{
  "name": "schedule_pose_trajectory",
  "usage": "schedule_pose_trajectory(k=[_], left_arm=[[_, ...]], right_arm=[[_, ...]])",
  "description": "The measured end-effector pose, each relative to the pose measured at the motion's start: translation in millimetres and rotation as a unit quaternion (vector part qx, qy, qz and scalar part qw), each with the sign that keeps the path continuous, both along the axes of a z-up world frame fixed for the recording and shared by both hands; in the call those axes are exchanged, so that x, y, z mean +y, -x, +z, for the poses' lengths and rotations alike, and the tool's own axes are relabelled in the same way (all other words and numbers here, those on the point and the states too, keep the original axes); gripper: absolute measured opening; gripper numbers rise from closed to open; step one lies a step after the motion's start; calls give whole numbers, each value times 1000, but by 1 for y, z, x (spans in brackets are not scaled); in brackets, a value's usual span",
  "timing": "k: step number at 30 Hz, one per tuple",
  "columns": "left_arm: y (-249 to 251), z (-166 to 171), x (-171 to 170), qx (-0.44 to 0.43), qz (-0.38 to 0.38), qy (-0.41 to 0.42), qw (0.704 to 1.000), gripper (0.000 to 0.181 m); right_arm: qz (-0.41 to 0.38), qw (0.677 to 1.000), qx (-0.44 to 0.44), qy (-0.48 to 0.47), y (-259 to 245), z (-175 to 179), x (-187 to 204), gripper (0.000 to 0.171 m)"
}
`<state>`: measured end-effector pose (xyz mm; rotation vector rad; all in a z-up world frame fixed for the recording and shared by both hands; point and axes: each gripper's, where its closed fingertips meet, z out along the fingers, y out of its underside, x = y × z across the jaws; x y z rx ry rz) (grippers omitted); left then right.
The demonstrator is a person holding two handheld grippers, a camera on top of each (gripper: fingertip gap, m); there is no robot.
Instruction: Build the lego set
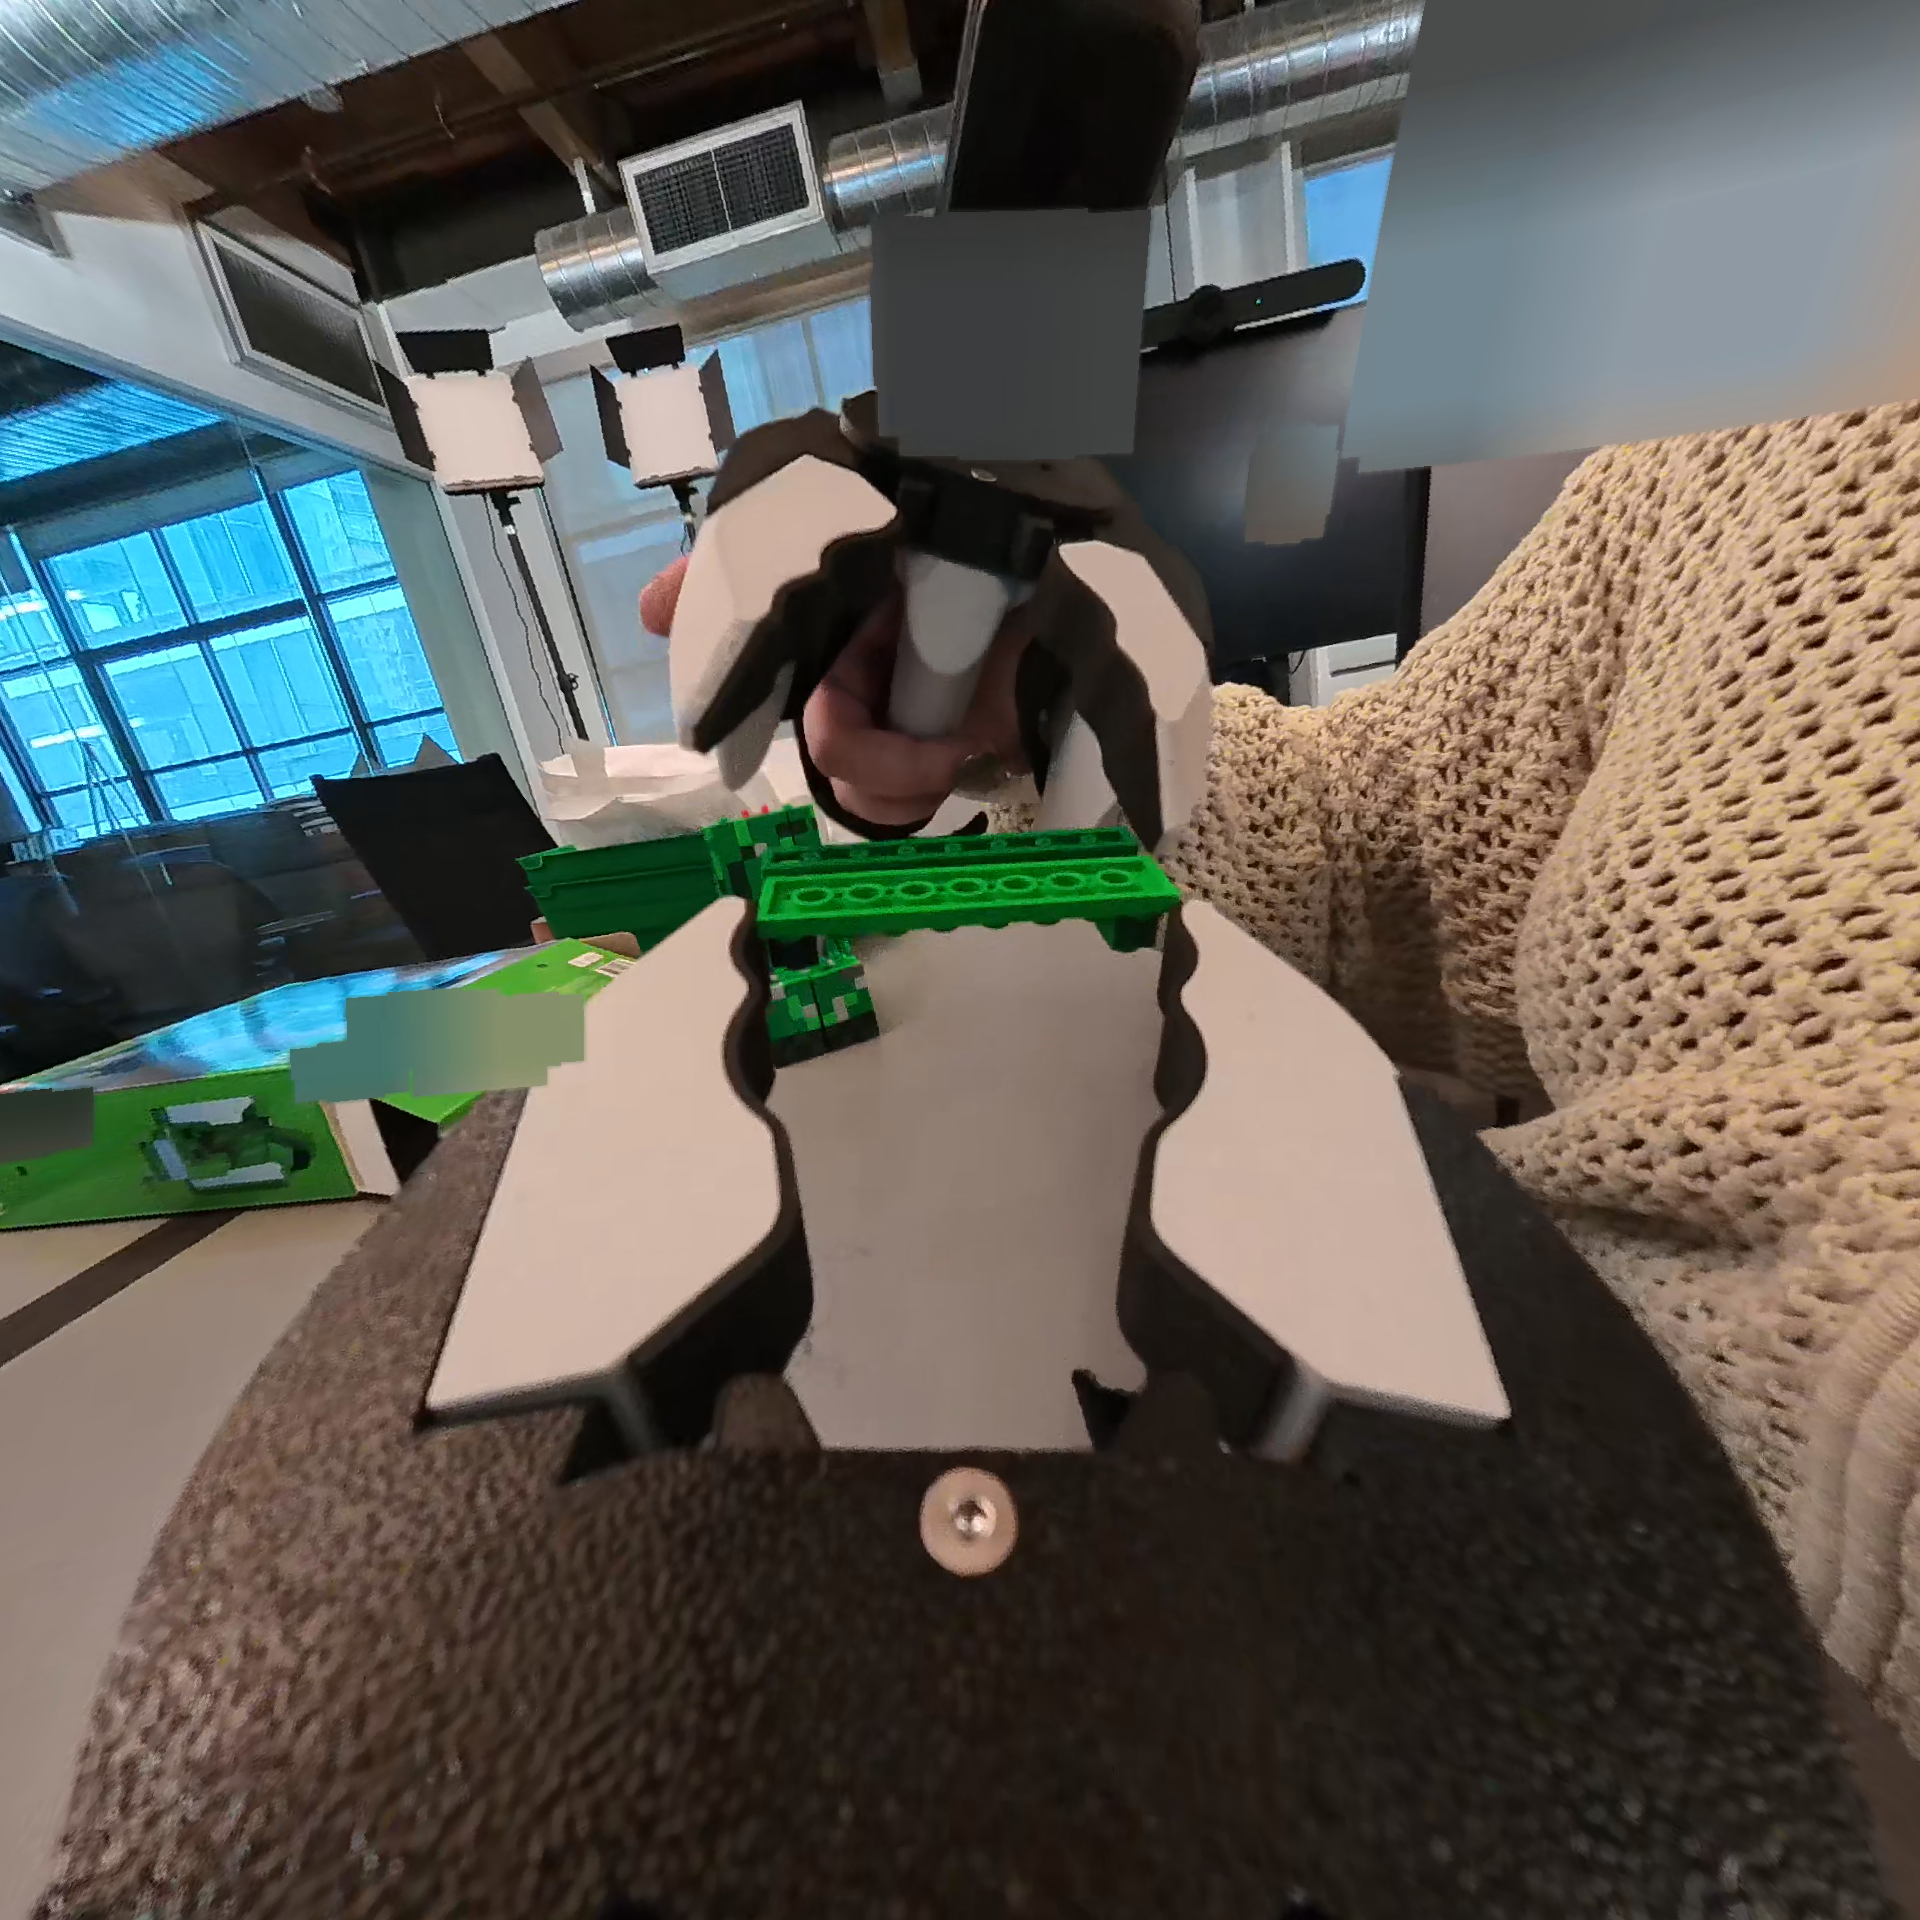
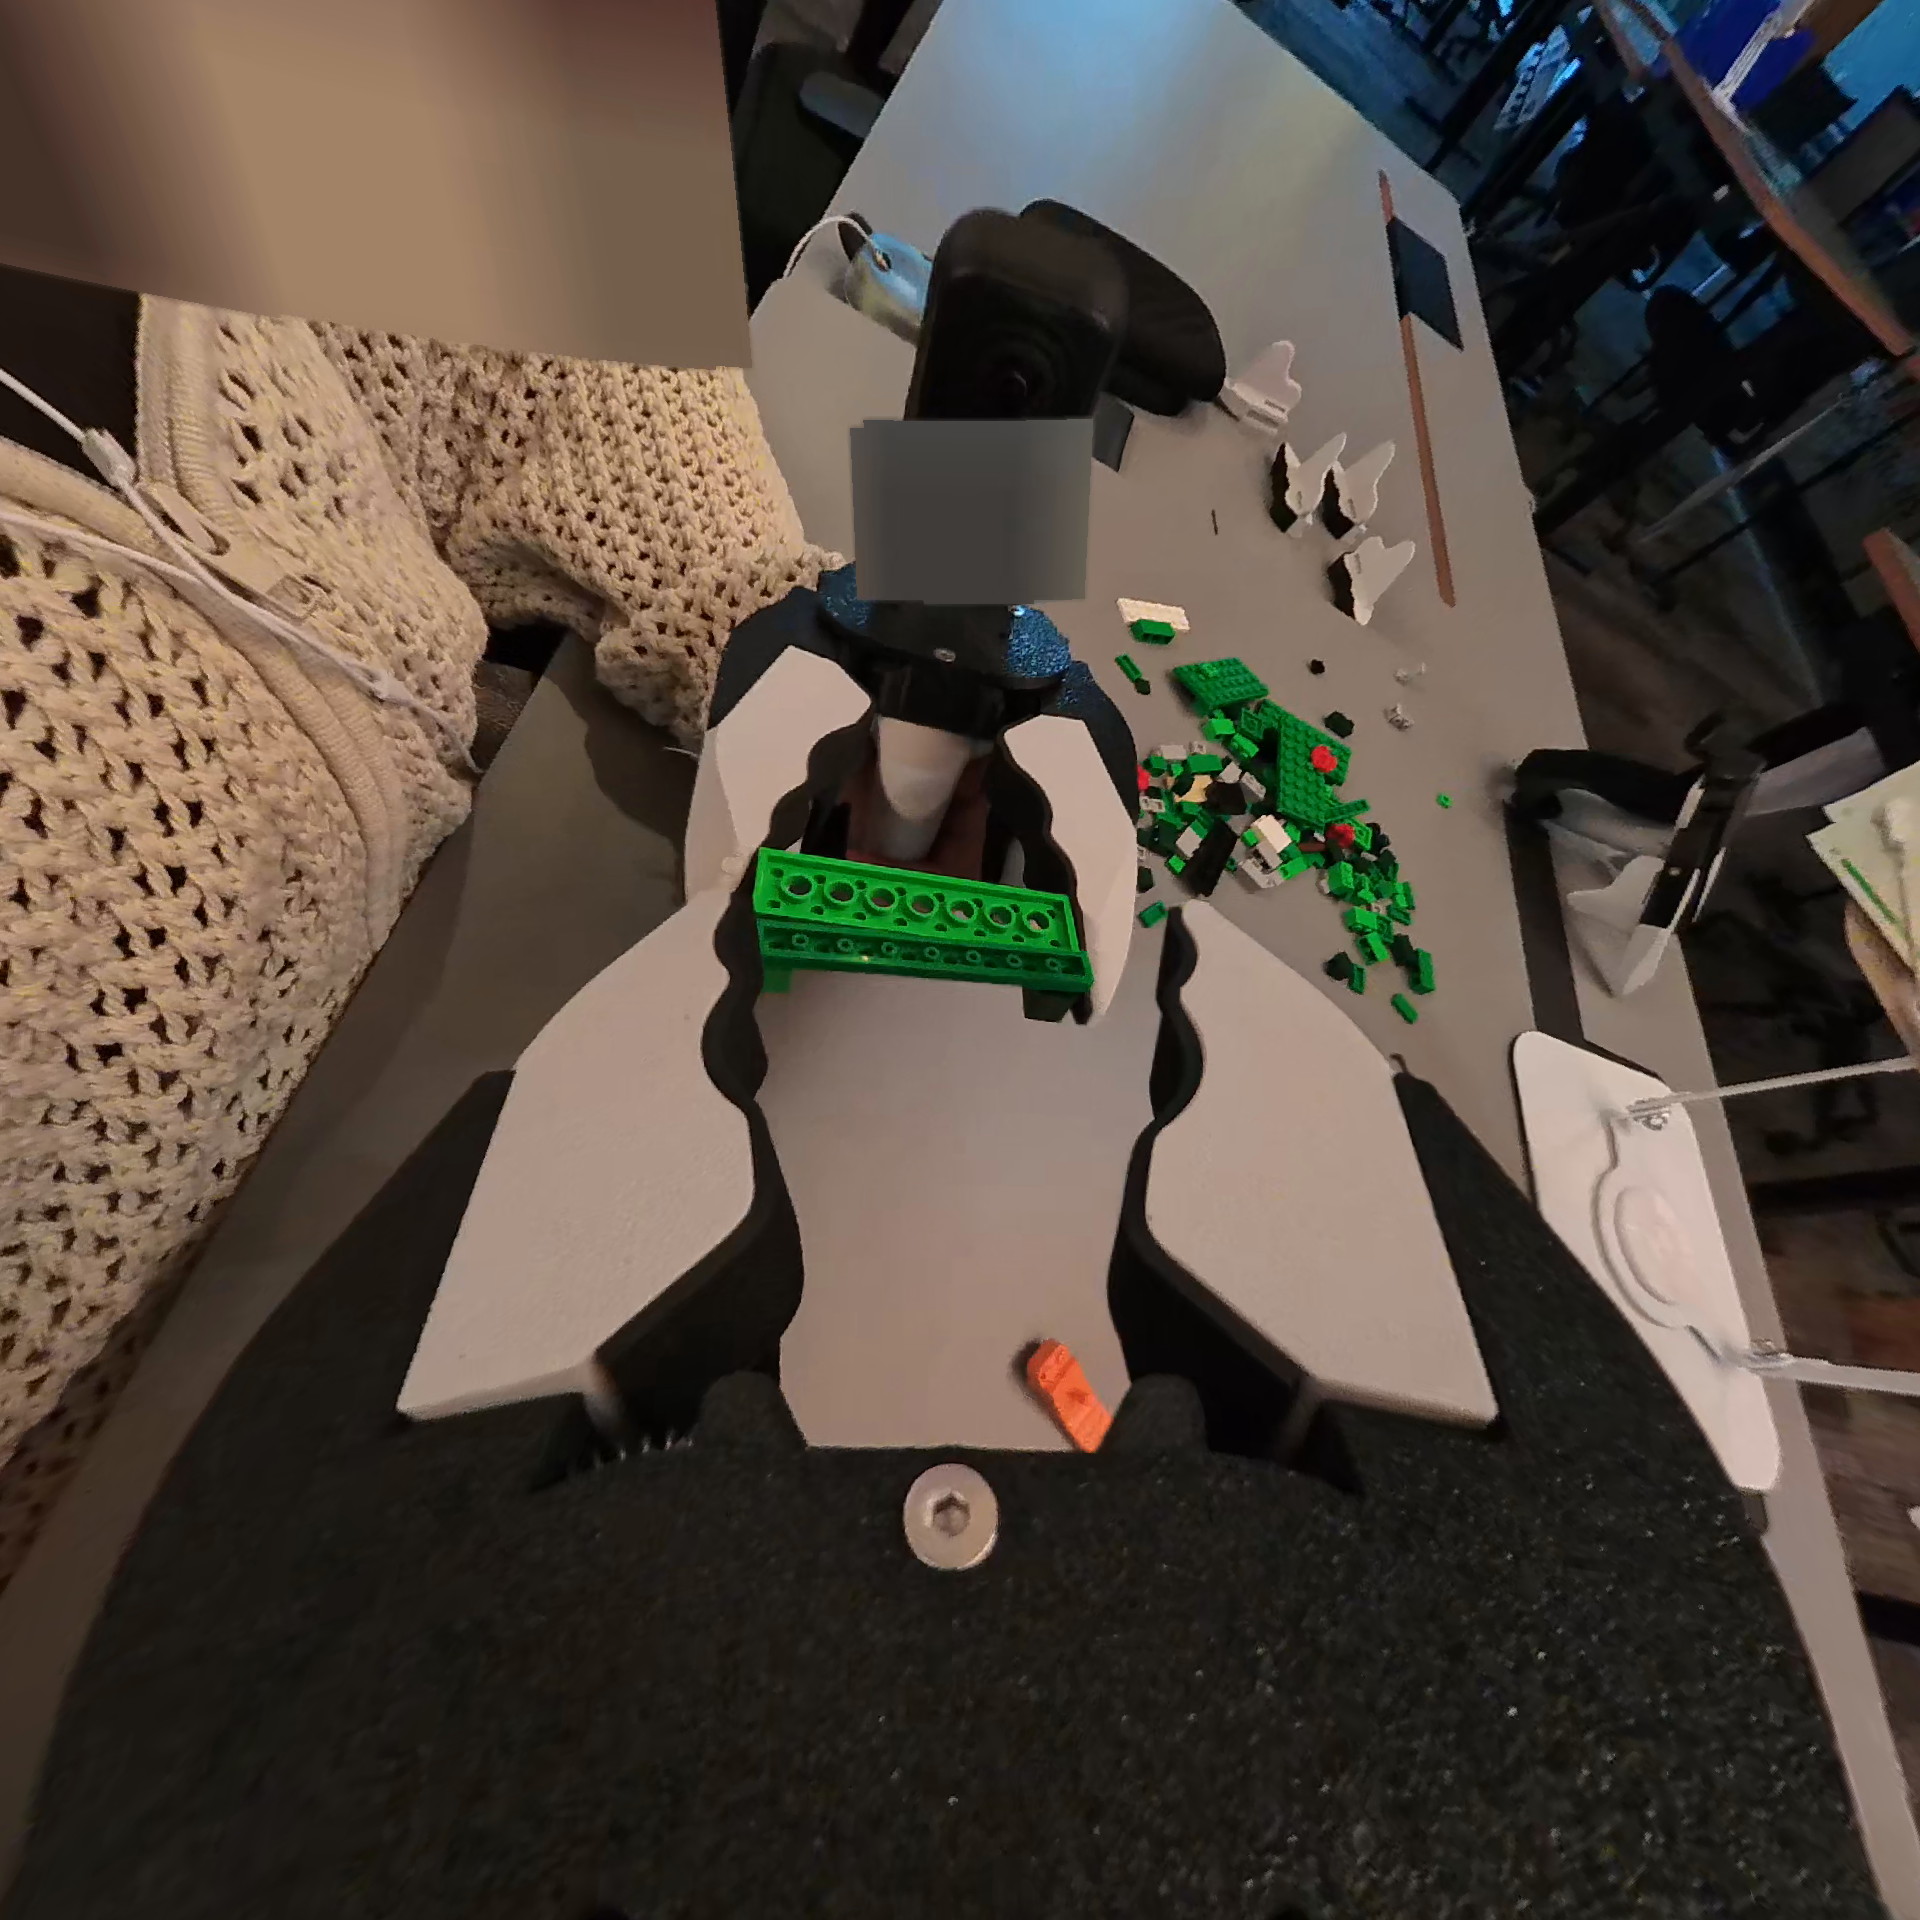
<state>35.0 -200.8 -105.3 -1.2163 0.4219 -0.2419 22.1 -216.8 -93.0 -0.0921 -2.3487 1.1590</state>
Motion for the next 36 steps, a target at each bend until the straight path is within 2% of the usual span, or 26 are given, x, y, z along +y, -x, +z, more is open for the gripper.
schedule_pose_trajectory(k=[8, 12, 17, 20, 23, 29, 36], left_arm=[[0, 4, -1, -20, -7, -6, 1000, 72], [6, 17, -4, -81, -29, -17, 996, 72], [13, 19, -6, -173, -85, -11, 981, 72], [14, 18, -6, -192, -107, -7, 976, 72], [12, 18, -5, -197, -120, -1, 973, 72], [12, 18, -2, -210, -134, 6, 968, 72], [8, 16, -3, -213, -148, 10, 966, 72]], right_arm=[[-1, 1000, 21, 13, -4, 7, 2, 72], [18, 997, 72, 10, -15, 17, 4, 67], [36, 968, 217, -118, -21, 9, -2, 56], [28, 939, 280, -197, -15, 4, -4, 51], [34, 918, 323, -228, -11, 3, -9, 40], [48, 903, 352, -243, -11, 6, -14, 18], [64, 900, 353, -247, -14, 4, -14, 16]])
